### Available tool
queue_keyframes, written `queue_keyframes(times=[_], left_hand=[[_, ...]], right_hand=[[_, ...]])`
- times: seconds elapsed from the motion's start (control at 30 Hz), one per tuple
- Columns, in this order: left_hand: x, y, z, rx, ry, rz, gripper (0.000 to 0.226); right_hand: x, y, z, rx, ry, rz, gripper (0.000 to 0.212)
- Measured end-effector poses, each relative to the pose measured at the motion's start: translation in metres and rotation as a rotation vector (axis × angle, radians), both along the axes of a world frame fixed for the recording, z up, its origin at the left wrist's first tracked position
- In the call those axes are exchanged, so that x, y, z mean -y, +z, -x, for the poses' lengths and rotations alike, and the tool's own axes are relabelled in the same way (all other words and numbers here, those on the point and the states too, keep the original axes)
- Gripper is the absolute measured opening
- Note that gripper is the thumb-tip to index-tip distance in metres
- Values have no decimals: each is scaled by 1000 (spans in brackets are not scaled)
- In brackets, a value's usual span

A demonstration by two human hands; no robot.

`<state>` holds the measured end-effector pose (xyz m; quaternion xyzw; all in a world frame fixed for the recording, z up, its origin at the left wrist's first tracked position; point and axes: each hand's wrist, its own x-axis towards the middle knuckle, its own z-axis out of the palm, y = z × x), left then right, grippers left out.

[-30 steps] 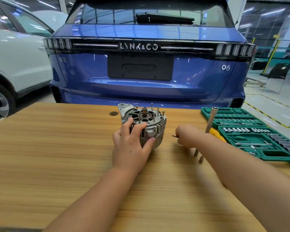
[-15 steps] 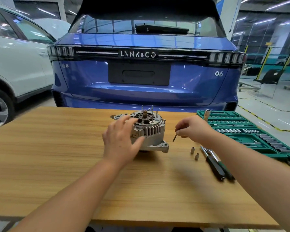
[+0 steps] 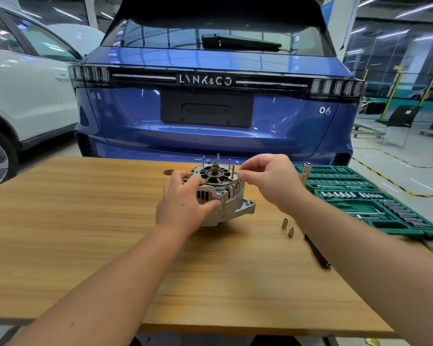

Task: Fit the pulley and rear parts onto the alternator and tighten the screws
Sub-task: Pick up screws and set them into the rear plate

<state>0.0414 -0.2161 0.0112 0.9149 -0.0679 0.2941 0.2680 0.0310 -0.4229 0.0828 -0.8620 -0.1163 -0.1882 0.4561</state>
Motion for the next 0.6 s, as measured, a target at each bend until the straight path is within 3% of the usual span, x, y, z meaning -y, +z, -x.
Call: queue_keyframes(times=[0.3, 0.6], left_hand=[[2, 1, 4, -3, -1, 13, 56], [4, 1, 6, 4, 3, 6, 55]], right_hand=[[-29, -7, -9, 37, 10, 215, 10], [-33, -10, -13, 113, -12, 203, 10]])
